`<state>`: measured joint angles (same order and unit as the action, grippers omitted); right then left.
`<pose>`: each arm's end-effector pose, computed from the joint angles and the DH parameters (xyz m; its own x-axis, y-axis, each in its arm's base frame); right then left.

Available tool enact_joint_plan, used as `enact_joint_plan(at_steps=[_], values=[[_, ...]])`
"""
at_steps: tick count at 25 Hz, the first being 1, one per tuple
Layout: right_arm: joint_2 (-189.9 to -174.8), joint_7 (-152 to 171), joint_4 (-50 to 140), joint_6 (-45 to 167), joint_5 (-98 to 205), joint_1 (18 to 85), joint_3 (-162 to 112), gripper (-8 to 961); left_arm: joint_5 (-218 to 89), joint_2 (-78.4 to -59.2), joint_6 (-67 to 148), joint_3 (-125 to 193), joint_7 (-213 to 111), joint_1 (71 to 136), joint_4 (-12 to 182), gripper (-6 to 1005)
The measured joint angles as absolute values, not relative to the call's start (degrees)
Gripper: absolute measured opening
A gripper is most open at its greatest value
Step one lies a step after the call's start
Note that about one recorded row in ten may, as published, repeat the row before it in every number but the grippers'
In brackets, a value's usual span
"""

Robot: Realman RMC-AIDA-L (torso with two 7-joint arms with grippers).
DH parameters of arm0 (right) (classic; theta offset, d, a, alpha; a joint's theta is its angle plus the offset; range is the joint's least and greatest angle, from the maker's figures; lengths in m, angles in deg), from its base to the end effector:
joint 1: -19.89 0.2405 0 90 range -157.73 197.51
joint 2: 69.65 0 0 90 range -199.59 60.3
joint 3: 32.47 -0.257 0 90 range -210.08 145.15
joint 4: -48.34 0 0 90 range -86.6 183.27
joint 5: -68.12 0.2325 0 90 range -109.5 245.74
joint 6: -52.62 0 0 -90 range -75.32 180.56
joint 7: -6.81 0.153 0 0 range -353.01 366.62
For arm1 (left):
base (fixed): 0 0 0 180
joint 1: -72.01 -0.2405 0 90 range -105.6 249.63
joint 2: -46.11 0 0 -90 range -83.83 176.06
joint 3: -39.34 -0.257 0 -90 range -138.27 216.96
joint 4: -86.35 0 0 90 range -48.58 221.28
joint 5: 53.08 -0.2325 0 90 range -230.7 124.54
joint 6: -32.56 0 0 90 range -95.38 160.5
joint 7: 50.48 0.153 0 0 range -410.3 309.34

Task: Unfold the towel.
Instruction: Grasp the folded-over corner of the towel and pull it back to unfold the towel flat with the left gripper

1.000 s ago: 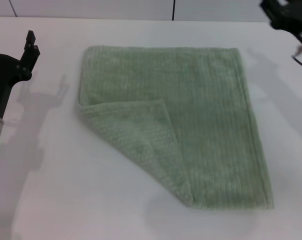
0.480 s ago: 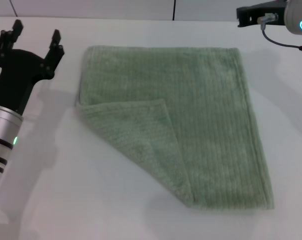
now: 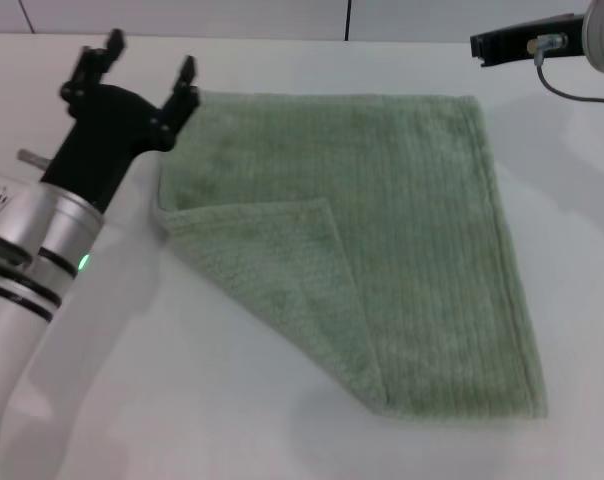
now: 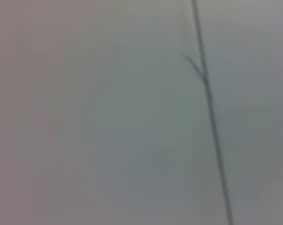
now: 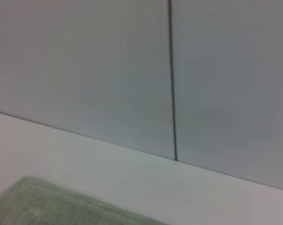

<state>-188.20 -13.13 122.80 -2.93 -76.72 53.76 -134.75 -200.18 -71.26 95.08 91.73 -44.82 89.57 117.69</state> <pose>0.1567 0.4530 0.0192 0.6996 -0.6013 -0.3860 -0.6925 -0.4374 -0.5738 -0.2695 0.3443 -0.0557 0.7620 -0.2044 0.6145 0.5386 -0.3268 -0.7766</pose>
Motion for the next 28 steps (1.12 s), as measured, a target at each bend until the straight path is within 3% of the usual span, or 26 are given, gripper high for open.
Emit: enact_joint_plan(at_steps=[6, 17, 22, 25, 28], values=[[-188.33, -14.6, 122.0, -2.2, -76.7, 53.0, -135.1, -1, -207.3, -68.60, 74.3, 96.9, -44.6, 86.8, 134.0, 782], [-188.51, -18.7, 120.6, 0.8, -75.7, 51.8, -139.0, -1, -218.4, -65.97, 30.4, 105.2, -43.4, 78.7, 169.9, 782], [-188.27, -15.1, 117.0, 0.2, -76.1, 54.0, -139.9, -1, -218.2, -67.45, 11.1, 106.9, -36.8, 78.7, 180.1, 782], [-187.66, -10.4, 114.7, -4.5, -79.9, 58.1, -141.3, -1, -218.0, -71.40, -3.5, 110.3, -33.0, 80.7, 184.8, 783], [-187.34, -9.3, 113.0, -6.6, -81.9, 60.6, -142.0, -2, -217.5, -72.24, -6.9, 110.8, -32.1, 81.6, 186.1, 783]])
